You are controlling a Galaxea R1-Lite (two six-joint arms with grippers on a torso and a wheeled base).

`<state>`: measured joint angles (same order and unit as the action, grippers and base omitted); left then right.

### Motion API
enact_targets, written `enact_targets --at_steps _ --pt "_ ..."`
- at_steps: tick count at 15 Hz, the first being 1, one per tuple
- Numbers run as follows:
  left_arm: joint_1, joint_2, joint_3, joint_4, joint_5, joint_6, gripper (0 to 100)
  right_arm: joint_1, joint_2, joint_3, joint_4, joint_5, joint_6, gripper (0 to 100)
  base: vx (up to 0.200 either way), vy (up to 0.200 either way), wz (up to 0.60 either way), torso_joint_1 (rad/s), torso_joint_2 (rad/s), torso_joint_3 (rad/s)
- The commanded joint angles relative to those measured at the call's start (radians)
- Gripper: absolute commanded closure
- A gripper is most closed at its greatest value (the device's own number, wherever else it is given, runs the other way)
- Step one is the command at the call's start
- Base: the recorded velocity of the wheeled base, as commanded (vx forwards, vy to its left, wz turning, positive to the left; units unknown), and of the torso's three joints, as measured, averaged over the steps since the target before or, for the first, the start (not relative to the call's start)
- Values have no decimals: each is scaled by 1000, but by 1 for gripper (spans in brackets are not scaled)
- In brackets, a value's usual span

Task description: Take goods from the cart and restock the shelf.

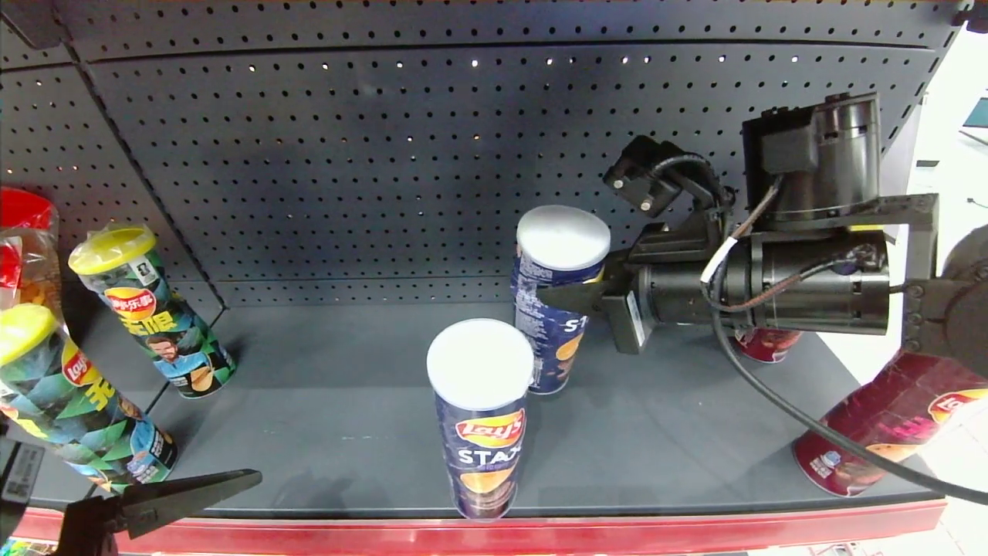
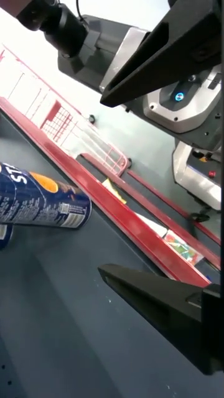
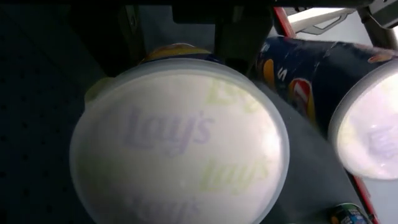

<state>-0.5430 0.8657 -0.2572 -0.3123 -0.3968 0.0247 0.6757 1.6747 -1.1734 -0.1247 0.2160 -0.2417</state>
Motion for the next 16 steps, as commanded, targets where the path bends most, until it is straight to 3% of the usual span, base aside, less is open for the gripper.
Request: enact_targets --at_steps 1,16 --pt "0 -19 1 1 4 0 0 2 50 -46 -1 2 -1 100 0 0 0 0 0 0" --pt "3 -25 -11 1 46 -2 0 4 146 -86 -6 8 -1 100 0 0 0 0 0 0"
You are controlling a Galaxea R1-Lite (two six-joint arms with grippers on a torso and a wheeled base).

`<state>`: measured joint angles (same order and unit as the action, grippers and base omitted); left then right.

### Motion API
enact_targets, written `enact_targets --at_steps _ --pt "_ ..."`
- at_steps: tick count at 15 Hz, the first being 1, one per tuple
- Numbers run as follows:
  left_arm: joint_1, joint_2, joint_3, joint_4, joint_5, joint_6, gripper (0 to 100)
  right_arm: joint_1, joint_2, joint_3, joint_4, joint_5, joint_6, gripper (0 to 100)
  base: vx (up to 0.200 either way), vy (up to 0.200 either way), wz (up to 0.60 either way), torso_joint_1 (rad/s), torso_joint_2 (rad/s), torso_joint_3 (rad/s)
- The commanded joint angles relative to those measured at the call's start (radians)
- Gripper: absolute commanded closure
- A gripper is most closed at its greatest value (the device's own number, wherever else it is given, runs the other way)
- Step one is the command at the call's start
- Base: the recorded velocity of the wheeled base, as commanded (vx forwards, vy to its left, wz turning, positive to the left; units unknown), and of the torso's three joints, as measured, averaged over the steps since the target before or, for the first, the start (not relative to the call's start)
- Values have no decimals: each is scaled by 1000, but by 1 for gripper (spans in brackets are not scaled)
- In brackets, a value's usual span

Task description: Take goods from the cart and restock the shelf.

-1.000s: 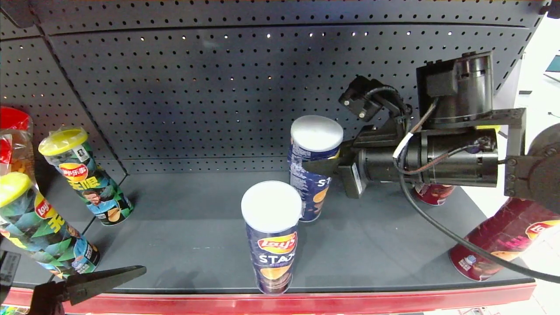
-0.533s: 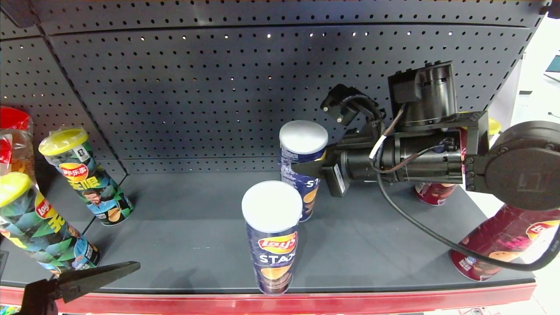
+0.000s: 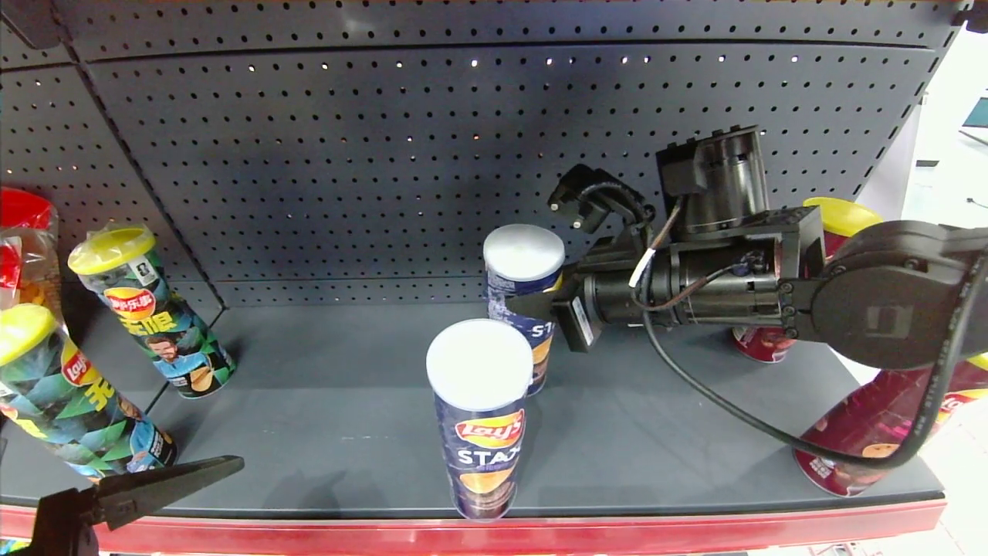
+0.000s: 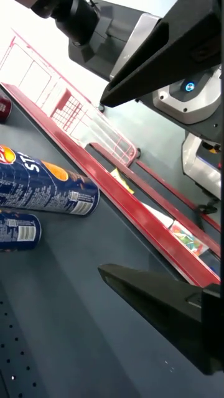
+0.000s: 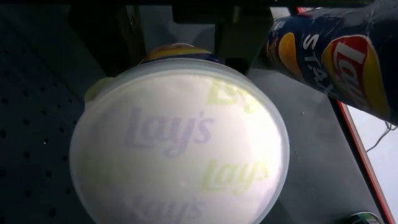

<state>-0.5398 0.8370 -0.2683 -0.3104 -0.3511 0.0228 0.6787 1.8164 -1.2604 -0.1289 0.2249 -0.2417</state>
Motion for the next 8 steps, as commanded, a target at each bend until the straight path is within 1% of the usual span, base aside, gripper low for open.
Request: enact_targets --at_steps 1,8 --pt "0 4 0 -1 0 0 0 1 6 1 0 1 -1 100 0 0 0 0 0 0" --pt "0 -6 11 1 0 0 0 5 29 -22 -1 -1 1 100 0 0 0 0 0 0"
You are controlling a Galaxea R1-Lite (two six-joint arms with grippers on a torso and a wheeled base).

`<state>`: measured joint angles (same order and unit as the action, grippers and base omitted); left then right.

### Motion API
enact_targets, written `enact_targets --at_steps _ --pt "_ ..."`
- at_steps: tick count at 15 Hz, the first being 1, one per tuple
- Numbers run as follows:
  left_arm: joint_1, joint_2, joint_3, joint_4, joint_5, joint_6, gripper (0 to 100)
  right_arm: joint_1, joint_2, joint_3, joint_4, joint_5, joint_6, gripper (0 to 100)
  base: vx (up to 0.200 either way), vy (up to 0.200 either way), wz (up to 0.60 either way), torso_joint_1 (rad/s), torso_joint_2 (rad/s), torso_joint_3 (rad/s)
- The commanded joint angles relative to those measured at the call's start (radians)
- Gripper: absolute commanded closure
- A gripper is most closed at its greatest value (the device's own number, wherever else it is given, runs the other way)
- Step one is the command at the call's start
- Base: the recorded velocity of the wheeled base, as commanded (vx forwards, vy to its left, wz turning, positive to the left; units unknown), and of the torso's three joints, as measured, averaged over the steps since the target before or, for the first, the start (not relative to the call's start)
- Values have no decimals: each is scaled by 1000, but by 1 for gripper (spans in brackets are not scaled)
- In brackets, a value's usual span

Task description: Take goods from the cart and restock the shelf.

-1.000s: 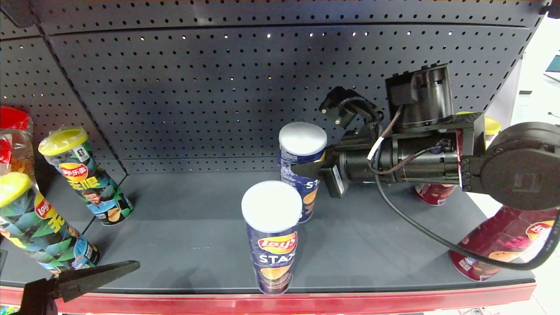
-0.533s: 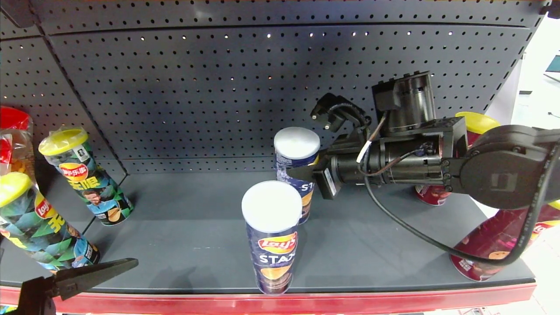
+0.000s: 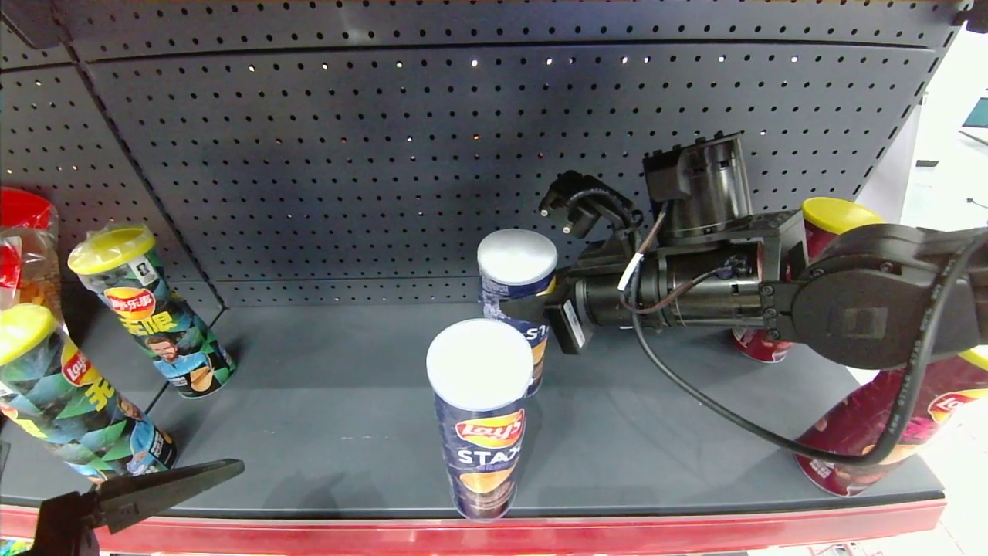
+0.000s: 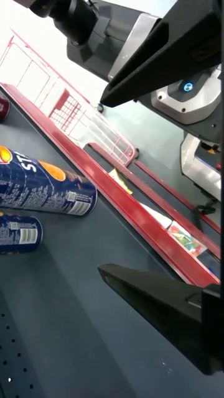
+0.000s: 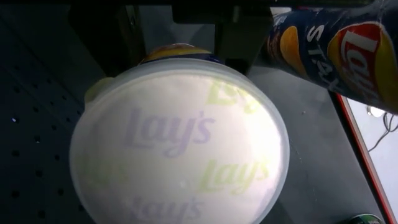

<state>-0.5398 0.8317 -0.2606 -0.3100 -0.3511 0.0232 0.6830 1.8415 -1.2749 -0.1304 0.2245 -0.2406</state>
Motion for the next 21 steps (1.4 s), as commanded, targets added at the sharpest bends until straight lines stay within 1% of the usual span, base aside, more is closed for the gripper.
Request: enact_targets --at_steps 1,4,5,7,9,12,13,16,18,21 --pt "0 -2 4 0 0 0 0 1 10 -11 0 1 0 100 0 0 0 0 0 0" --pt "0 -5 3 0 1 0 0 7 10 -1 0 -1 -2 100 0 0 0 0 0 0" --pt "0 -3 3 0 0 0 0 9 5 0 0 -2 1 0 0 0 0 0 0 0" --pt "0 -3 3 0 0 0 0 9 -1 11 2 -4 4 0 0 0 0 0 0 0" --pt "0 -3 3 0 0 0 0 9 -41 60 2 -7 6 0 0 0 0 0 0 0" --pt "0 -2 -2 0 0 0 0 6 -82 95 3 -13 7 0 0 0 0 0 0 0" --pt "0 1 -3 0 0 0 0 6 -114 117 3 -37 7 0 0 0 0 0 0 0" --pt "0 15 3 3 0 0 0 6 -197 178 6 -53 7 0 0 0 0 0 0 0" --pt "0 46 4 3 0 0 0 1 -272 241 6 -85 9 0 0 0 0 0 0 0" --pt "1 92 4 2 4 0 0 -22 -355 301 3 -89 9 0 0 0 0 0 0 0"
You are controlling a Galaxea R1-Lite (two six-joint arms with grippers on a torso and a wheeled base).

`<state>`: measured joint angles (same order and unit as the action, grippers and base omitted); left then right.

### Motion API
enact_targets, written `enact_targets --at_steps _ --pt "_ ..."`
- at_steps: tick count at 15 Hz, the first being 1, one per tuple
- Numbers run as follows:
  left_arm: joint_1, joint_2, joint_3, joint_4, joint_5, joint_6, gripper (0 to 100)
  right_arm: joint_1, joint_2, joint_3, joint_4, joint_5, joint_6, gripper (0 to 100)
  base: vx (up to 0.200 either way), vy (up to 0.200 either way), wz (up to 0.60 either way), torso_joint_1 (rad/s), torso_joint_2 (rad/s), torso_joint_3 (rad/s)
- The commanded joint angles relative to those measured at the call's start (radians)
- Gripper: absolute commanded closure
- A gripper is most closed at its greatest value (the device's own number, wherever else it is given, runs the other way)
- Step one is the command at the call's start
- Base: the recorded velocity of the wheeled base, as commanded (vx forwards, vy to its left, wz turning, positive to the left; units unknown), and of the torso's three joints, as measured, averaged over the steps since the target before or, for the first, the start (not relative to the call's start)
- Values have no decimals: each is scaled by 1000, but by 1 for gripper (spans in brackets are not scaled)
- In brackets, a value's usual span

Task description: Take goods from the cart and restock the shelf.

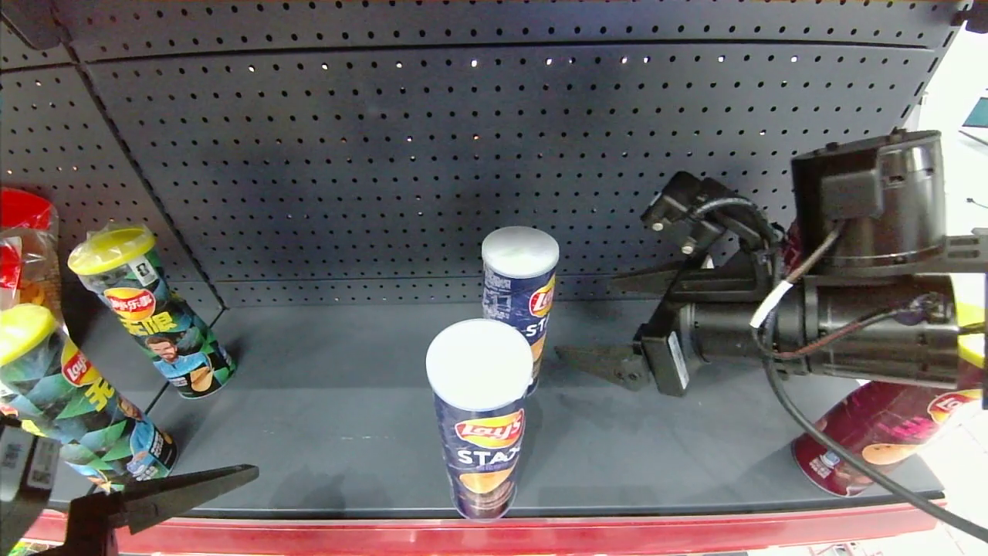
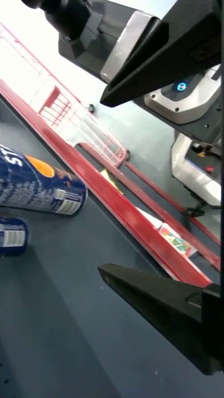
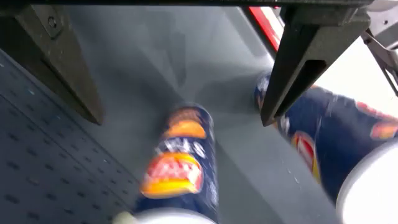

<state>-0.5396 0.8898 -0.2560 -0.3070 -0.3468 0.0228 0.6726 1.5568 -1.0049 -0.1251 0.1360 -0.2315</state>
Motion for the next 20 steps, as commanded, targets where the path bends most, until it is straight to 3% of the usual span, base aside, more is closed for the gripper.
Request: enact_targets --at_steps 1,7,14,17,20 --pt "10 52 -6 -1 2 0 0 -25 -103 51 -2 -6 0 0 0 0 0 0 0 0" --pt "36 121 -14 -6 0 0 0 -54 -282 180 -4 -10 0 0 0 0 0 0 0 0" --pt "63 244 -40 -7 3 8 0 -65 -890 548 -1 2 14 0 0 0 0 0 0 0" --pt "63 331 -86 -9 5 13 0 -169 -1055 606 2 -16 75 0 0 0 0 0 0 0" --pt "61 454 -155 -9 31 65 0 -341 -1133 608 2 -128 164 0 0 0 0 0 0 0"
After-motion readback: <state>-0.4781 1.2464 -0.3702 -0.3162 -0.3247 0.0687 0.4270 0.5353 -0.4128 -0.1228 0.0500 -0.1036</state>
